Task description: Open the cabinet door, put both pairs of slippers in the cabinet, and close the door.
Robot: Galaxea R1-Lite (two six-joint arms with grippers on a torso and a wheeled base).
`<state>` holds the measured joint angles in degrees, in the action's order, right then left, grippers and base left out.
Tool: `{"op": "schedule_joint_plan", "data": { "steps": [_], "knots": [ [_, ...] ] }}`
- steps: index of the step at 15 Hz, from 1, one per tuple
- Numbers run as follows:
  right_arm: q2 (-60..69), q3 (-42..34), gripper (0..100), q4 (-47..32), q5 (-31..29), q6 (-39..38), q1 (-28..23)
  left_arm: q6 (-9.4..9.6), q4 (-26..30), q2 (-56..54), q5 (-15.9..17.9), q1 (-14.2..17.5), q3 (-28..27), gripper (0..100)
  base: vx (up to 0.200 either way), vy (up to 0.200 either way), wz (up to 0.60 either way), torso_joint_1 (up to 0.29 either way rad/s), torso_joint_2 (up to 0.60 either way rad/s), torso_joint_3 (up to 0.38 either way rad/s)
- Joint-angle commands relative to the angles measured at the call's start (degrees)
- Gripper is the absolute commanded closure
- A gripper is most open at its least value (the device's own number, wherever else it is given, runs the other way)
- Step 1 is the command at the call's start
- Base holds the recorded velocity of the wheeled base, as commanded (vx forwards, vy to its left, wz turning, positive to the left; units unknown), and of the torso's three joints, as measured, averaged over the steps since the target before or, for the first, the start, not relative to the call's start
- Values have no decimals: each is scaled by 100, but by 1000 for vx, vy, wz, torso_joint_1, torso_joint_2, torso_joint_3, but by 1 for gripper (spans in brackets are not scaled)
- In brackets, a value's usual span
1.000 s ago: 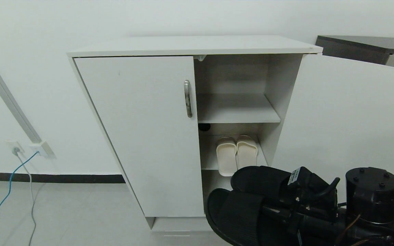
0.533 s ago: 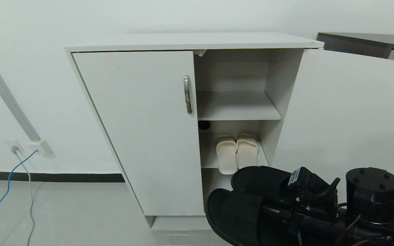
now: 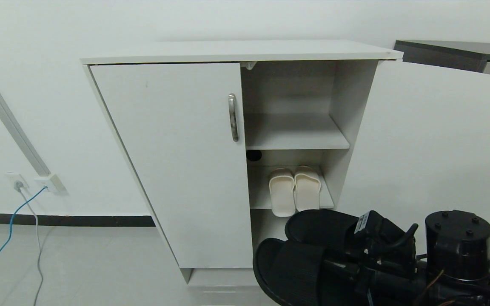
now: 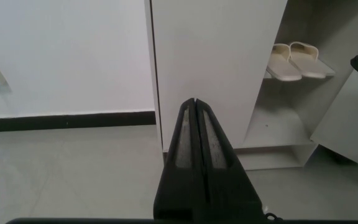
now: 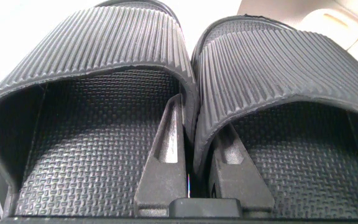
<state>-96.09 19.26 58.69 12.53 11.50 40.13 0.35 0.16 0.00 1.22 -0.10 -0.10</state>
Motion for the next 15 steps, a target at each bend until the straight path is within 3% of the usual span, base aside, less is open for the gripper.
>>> {"op": "schedule_joint_plan", "data": {
  "steps": [1, 3, 12, 13, 15],
  "knots": [
    [-33, -1, 100, 3, 4, 2, 39, 0, 2, 9, 1, 1, 1, 100, 0, 0, 0, 0, 0, 0],
    [-68, -1, 100, 3, 4, 2, 56, 0, 2, 0, 1, 1, 1, 100, 0, 0, -600, 7, 2, 2],
    [-323, 183, 100, 82, -32, -77, 258, 0, 2, 9, 1, 1, 1, 100, 0, 0, 0, 0, 0, 0],
    [-376, 429, 100, 82, -269, -446, 417, 0, 2, 0, 1, 1, 1, 100, 0, 0, 0, 0, 0, 0],
    [-824, 1159, 100, 11, -2299, -1475, 1128, 0, 2, 0, 1, 1, 1, 100, 0, 0, 0, 0, 0, 0]
  ]
}}
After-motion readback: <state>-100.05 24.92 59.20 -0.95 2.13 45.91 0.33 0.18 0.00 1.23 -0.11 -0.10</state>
